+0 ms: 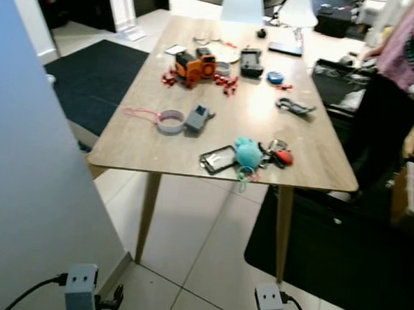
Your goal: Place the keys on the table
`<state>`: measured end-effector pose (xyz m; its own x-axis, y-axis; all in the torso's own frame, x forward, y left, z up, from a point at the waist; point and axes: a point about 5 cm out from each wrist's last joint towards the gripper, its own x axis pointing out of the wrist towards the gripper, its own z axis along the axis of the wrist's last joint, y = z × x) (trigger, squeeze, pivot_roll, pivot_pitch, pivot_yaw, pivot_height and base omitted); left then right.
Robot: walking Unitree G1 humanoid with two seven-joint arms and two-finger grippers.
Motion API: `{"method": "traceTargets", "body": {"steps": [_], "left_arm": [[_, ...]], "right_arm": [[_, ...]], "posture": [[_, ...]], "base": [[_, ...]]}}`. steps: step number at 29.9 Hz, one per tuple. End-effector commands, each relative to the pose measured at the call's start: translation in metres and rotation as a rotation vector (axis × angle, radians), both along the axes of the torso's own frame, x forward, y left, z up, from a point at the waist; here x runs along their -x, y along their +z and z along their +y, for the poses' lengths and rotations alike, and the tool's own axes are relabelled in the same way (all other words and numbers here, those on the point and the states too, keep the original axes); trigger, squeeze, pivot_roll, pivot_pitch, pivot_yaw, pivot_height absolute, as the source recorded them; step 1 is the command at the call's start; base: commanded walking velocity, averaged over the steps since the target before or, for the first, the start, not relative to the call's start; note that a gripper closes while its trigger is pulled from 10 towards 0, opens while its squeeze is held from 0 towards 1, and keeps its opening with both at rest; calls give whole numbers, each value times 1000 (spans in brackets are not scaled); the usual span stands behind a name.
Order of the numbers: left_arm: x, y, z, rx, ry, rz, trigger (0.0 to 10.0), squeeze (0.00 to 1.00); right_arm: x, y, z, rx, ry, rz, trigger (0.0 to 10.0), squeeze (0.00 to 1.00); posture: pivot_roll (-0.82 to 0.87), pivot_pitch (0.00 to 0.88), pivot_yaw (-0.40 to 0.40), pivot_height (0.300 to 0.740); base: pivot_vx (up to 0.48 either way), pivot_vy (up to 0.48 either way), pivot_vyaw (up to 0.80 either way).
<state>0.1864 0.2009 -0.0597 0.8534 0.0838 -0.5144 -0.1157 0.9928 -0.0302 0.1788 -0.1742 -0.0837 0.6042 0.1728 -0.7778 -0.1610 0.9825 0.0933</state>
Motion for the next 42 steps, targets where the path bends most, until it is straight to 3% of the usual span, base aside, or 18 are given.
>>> {"method": "traceTargets", "body": {"steps": [1, 42], "left_arm": [[7, -4, 1, -6, -2, 29, 10000, 0], [7, -8, 5, -23, 3, 78, 10000, 0]], "right_arm": [[7, -3, 0, 5, 15, 16, 10000, 0], [-3, 2, 6, -4, 50, -15, 10000, 0]], "posture": [[74, 78, -47, 740], [76, 62, -45, 740]], "base": [[0, 0, 800], [0, 0, 800]]}}
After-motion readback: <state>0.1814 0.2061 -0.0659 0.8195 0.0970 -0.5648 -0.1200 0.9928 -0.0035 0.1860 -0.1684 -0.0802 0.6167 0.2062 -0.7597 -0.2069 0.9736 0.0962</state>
